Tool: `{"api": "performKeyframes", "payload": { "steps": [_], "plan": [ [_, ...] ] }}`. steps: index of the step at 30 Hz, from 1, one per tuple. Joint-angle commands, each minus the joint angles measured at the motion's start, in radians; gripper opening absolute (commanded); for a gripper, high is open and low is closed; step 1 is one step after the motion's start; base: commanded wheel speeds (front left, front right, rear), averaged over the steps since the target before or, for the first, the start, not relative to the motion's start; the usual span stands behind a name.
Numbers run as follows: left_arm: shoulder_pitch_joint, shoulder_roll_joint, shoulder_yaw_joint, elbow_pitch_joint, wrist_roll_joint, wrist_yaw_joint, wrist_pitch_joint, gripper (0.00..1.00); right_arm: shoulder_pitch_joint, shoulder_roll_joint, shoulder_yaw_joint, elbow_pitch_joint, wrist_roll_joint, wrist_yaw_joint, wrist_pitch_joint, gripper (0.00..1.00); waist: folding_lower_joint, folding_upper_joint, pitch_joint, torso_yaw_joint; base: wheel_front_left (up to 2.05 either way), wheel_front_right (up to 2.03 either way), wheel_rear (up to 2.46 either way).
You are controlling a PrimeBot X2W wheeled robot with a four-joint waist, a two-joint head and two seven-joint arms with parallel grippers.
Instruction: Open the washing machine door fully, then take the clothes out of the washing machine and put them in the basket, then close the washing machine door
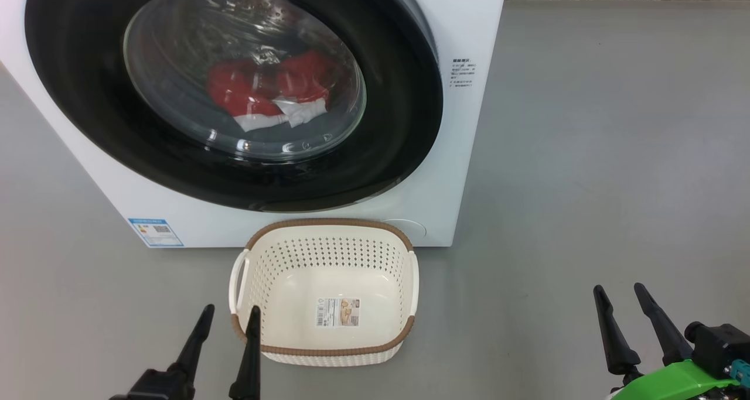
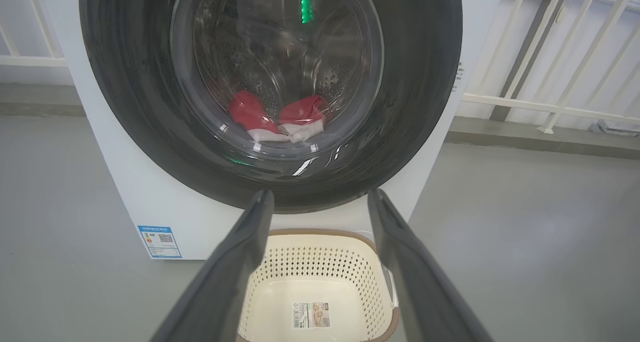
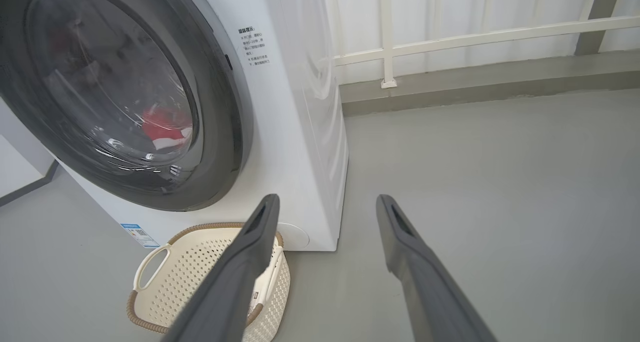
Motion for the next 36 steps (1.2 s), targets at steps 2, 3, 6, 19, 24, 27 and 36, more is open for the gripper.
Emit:
{"api": "performKeyframes", "payload": {
  "steps": [2,3,6,19,24,27,36],
  "plan": [
    [-0.010,0.013,0.024,-0.030,0.050,0.003,-0.019,1.00,0.009,-0.023,0.010,-0.031,-0.041,0.000,-0.021,1.00,0.0000,0.0000,0.000,0.000,0.00,0.00,0.00],
    [-0.009,0.013,0.023,-0.031,0.062,0.004,-0.021,1.00,0.011,-0.024,0.008,-0.033,-0.051,0.000,-0.024,1.00,0.0000,0.0000,-0.001,0.000,0.00,0.00,0.00],
    [-0.006,0.014,0.023,-0.035,0.094,0.006,-0.030,1.00,0.017,-0.025,0.006,-0.035,-0.079,0.000,-0.033,1.00,0.0000,0.0000,-0.003,0.000,0.00,0.00,0.00],
    [0.009,0.015,0.039,-0.013,0.092,-0.003,-0.042,1.00,0.041,-0.010,-0.025,-0.041,-0.110,0.000,-0.044,1.00,0.0000,0.0000,-0.018,-0.008,0.00,0.00,0.00],
    [0.012,0.015,0.044,-0.009,0.090,-0.007,-0.042,1.00,0.039,0.004,-0.026,-0.050,-0.076,0.000,-0.044,0.75,0.0000,0.0000,-0.022,-0.012,0.00,0.00,0.00],
    [0.010,0.015,0.043,-0.010,0.088,-0.010,-0.042,1.00,0.026,0.007,-0.014,-0.060,-0.044,0.000,-0.044,0.00,0.0000,0.0000,-0.020,-0.011,0.00,0.00,0.00],
    [-0.004,0.015,0.026,-0.017,0.065,-0.006,-0.042,1.00,-0.111,0.027,0.020,-0.092,0.088,0.000,-0.044,0.00,0.0000,0.0000,0.004,0.003,0.00,0.00,0.00]
  ]
}}
